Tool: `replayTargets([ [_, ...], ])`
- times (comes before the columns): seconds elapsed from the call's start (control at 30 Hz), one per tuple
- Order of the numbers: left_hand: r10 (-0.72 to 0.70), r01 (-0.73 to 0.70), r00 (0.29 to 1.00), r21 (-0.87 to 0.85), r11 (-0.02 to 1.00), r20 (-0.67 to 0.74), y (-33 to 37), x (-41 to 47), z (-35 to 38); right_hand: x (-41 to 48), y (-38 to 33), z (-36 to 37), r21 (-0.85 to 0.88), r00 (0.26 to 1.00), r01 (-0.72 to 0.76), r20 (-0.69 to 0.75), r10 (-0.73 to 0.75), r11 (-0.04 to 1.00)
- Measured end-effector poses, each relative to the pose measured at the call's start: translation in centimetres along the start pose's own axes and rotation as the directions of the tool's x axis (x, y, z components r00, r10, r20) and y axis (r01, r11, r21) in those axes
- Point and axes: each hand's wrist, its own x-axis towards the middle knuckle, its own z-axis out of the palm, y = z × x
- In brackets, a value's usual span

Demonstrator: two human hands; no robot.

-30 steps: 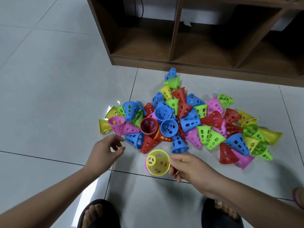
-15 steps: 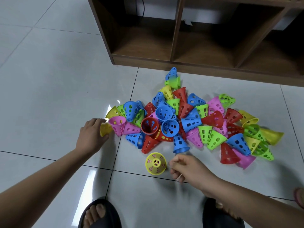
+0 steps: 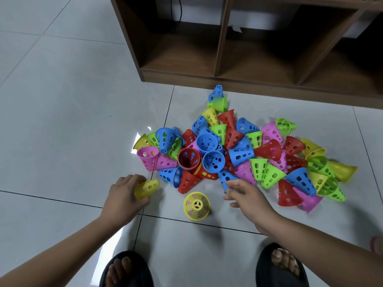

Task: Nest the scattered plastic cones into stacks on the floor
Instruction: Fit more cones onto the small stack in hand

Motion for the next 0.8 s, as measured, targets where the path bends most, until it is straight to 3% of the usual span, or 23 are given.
replayTargets([
  [0.13, 0.092, -0.095, 0.995, -0.082, 0.992, -0.039, 3.2, -1.0, -0.8, -0.8, 0.2, -0.9, 0.0, 0.997, 0.007, -0.073, -0.007, 1.0],
  [0.3, 0.114, -0.138, 0.989, -0.302, 0.943, -0.096, 7.8, -1.5, -3.0, -2.2, 0.1, -2.2, 0.04, 0.995, 0.025, -0.102, -0.021, 0.999],
  [0.47, 0.159, -0.17, 0.985, -0.528, 0.832, -0.067, 12.0, -2.0, -4.9, -3.0, -0.7, -3.0, 0.244, 0.999, 0.034, -0.036, -0.026, 0.969],
  [0.63, 0.24, -0.223, 0.97, -0.556, 0.801, -0.043, 14.4, -3.0, -4.5, -4.1, -2.7, -2.7, 0.484, 0.995, 0.003, 0.086, -0.05, 0.875],
  [0.8, 0.251, -0.192, 0.967, -0.536, 0.822, 0.038, 14.1, -3.4, -2.5, -5.1, -3.8, -2.4, 0.567, 0.974, -0.056, 0.21, -0.079, 0.822],
])
